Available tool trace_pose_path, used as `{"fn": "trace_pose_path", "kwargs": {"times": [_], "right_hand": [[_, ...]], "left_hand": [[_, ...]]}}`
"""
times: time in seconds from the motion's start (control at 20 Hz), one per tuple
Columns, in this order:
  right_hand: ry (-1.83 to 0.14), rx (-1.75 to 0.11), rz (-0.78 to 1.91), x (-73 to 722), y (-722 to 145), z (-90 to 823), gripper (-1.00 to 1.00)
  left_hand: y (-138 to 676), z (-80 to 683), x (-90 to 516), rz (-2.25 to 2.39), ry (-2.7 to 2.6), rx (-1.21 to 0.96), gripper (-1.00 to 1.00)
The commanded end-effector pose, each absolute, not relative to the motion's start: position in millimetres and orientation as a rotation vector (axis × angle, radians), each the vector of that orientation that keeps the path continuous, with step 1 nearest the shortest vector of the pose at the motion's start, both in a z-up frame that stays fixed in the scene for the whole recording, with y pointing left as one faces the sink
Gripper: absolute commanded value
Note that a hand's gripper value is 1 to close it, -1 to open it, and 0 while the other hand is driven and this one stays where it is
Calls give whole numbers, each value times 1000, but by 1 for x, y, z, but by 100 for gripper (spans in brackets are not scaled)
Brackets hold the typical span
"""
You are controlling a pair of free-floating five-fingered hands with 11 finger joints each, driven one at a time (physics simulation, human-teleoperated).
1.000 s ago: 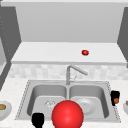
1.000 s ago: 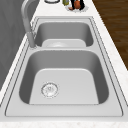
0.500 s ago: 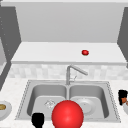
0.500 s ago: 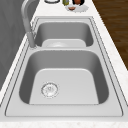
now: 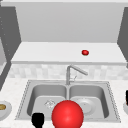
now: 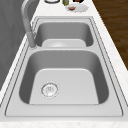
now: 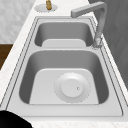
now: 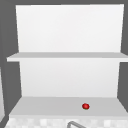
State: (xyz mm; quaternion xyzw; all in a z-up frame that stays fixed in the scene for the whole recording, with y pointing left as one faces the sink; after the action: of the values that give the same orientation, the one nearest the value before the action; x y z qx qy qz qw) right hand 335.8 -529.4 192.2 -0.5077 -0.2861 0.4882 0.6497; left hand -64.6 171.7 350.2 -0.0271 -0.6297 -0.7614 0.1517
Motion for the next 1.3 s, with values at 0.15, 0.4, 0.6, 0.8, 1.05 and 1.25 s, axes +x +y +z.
{"fn": "trace_pose_path", "kwargs": {"times": [0.15, 0.4, 0.6, 0.8, 1.05, 1.25], "right_hand": [[-664, -1126, 1127, 336, -571, 183, 100], [-671, -1123, 1136, 339, -599, 168, 100], [-686, -1120, 1127, 341, -622, 148, 100], [-691, -1138, 1128, 353, -635, 119, 100], [-693, -1140, 1142, 367, -652, 83, 100], [-681, -1061, 1135, 378, -662, 77, 100]], "left_hand": [[172, 350, -65, -2185, -1807, -78, 0], [172, 350, -65, -2185, -1807, -78, 0], [172, 350, -65, -2185, -1807, -78, 0], [172, 350, -65, -2185, -1807, -78, 0], [172, 350, -65, -2185, -1807, -78, 0], [172, 350, -65, -2185, -1807, -78, 0]]}}
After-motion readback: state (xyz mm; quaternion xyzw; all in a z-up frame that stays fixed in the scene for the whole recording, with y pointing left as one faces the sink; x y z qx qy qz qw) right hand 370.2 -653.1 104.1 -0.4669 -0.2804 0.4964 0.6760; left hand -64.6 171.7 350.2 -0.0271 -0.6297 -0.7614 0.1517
